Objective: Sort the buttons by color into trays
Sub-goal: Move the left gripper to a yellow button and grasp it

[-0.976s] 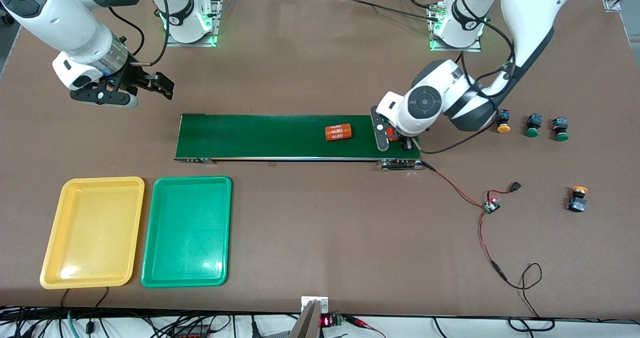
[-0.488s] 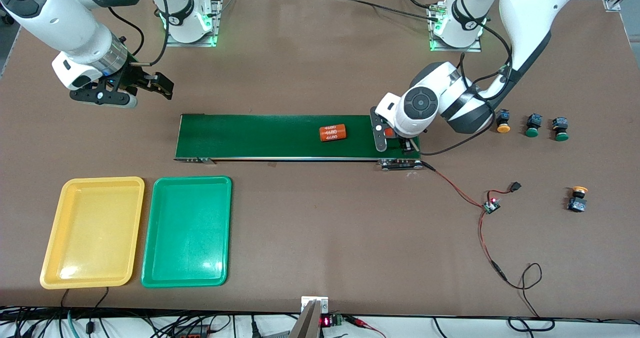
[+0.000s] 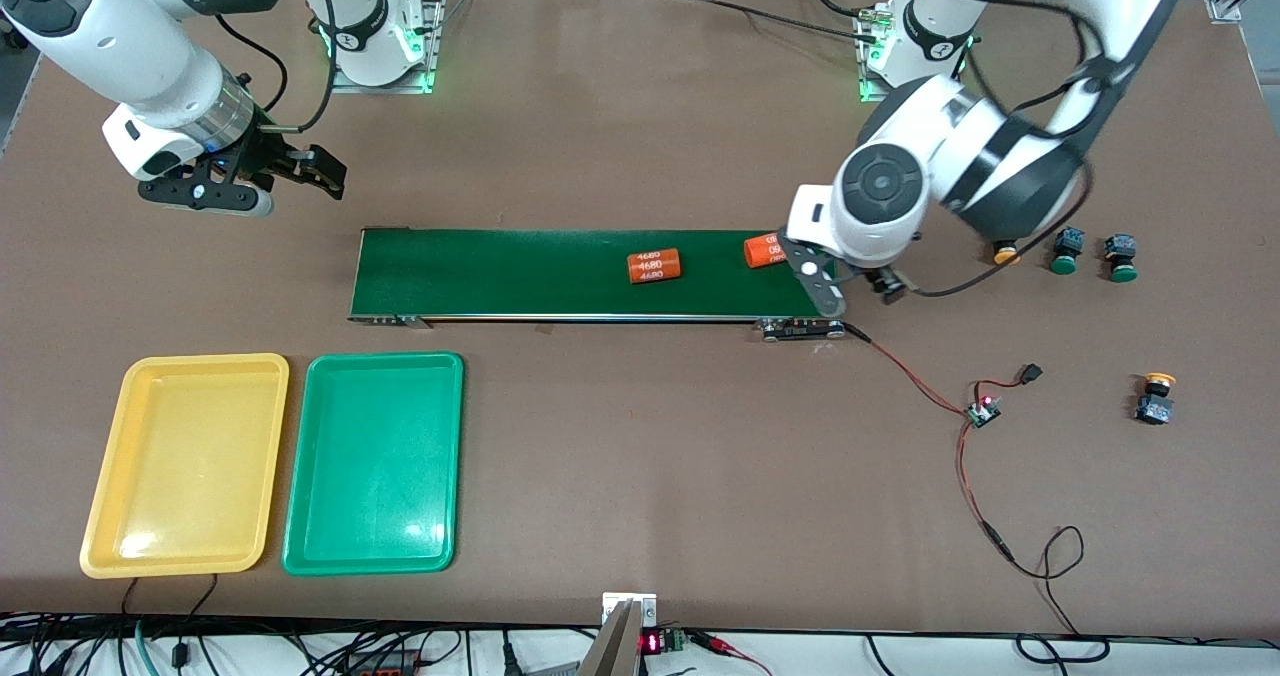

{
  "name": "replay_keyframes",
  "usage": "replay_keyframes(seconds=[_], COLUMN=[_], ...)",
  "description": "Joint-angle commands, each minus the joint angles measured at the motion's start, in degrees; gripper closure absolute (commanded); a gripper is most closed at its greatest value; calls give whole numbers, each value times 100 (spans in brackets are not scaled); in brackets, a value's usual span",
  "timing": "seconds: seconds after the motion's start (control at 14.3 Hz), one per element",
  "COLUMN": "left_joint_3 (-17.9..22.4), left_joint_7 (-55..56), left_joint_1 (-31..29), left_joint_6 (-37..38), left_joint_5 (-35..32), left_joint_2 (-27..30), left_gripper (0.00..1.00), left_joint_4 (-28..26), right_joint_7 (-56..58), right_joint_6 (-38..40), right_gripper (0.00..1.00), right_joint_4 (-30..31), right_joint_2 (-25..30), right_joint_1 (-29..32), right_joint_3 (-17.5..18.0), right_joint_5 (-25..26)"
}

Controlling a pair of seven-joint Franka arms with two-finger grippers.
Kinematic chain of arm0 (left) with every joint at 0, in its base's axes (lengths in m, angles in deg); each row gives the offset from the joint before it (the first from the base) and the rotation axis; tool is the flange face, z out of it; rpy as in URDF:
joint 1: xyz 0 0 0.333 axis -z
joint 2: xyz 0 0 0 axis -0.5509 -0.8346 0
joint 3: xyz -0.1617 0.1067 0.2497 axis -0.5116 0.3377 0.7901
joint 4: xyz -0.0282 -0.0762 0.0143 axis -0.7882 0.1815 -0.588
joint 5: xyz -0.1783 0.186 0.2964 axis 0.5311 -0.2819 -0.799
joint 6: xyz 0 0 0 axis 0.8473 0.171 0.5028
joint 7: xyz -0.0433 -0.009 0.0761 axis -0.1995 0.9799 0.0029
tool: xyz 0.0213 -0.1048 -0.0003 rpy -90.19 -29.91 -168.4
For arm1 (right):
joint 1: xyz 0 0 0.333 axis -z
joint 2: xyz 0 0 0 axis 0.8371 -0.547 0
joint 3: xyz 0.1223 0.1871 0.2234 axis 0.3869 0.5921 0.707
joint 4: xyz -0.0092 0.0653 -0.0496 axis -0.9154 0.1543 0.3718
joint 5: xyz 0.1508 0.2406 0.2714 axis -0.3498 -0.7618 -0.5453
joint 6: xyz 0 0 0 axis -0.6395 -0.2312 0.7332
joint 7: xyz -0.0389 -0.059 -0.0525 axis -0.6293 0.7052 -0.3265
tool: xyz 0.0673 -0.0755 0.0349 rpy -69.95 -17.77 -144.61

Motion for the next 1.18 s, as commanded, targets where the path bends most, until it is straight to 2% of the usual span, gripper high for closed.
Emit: replay_keyframes(seconds=[0.0,0.14,0.28,0.49,0.7,0.84,1.12], left_joint_3=[6,286,725,2462,3694,4284,5067], left_joint_7=[1172,1781,1854,1836,1644,1110,-682], left_joint_1=[-247,-319,-354,93,506,639,613], left_joint_6=[546,504,503,40,-190,-829,-2315], left_joint_5=[70,96,428,1367,1564,1520,1511], left_joint_2=[-134,-134,-125,191,209,191,-229], left_gripper=[0,0,0,0,0,0,0], left_joint_4=[635,777,970,883,611,505,487], right_joint_7=[19,19,19,19,19,19,19], right_joint_6=[30,30,30,30,30,30,30], right_gripper=[0,0,0,0,0,0,0], right_joint_4=[9,9,9,9,17,17,17], right_joint_2=[29,20,20,20,20,20,20], right_joint_1=[48,48,39,39,30,30,30], right_joint_3=[18,18,18,18,18,18,18], right_joint_5=[-36,-36,-36,-36,-36,-36,-36])
